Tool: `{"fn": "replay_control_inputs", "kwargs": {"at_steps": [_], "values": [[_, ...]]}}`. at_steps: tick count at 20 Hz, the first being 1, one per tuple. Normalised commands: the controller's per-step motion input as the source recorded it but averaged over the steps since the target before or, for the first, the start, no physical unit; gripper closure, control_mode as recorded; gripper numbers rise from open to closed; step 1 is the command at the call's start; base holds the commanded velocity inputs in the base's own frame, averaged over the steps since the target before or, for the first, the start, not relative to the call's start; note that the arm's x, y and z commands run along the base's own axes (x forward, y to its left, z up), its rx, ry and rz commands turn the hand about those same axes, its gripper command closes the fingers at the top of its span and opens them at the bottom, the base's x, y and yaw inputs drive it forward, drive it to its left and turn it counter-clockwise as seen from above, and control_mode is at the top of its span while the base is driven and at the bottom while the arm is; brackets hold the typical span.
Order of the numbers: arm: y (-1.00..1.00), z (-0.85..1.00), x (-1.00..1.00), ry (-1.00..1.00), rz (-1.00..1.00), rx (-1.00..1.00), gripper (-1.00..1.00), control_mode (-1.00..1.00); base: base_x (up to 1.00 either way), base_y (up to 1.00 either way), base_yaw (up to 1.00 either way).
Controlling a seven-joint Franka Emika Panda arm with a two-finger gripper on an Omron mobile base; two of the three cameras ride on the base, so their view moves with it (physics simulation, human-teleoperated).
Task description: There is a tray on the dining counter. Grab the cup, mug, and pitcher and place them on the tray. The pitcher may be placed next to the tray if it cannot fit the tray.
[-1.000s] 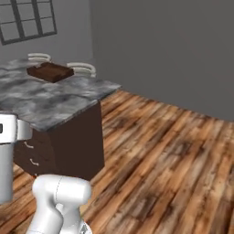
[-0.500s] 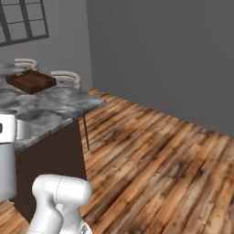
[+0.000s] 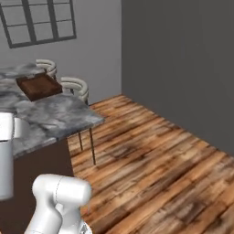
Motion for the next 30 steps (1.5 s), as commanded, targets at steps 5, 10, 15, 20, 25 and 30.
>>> {"fn": "replay_control_inputs", "kwargs": {"at_steps": [5,10,15,20,25,30], "values": [[0.00,0.00,0.00,0.00,0.00,0.00,1.00,1.00,0.91,-0.48,0.68],[0.00,0.00,0.00,0.00,0.00,0.00,1.00,1.00,0.64,-0.46,0.77],[0.00,0.00,0.00,0.00,0.00,0.00,1.00,1.00,0.58,-0.33,0.84],[0.00,0.00,0.00,0.00,0.00,0.00,1.00,1.00,0.48,-0.34,0.84],[0.00,0.00,0.00,0.00,0.00,0.00,1.00,1.00,-0.12,-0.80,0.63],[0.00,0.00,0.00,0.00,0.00,0.00,1.00,1.00,-0.51,-1.00,0.49]]}}
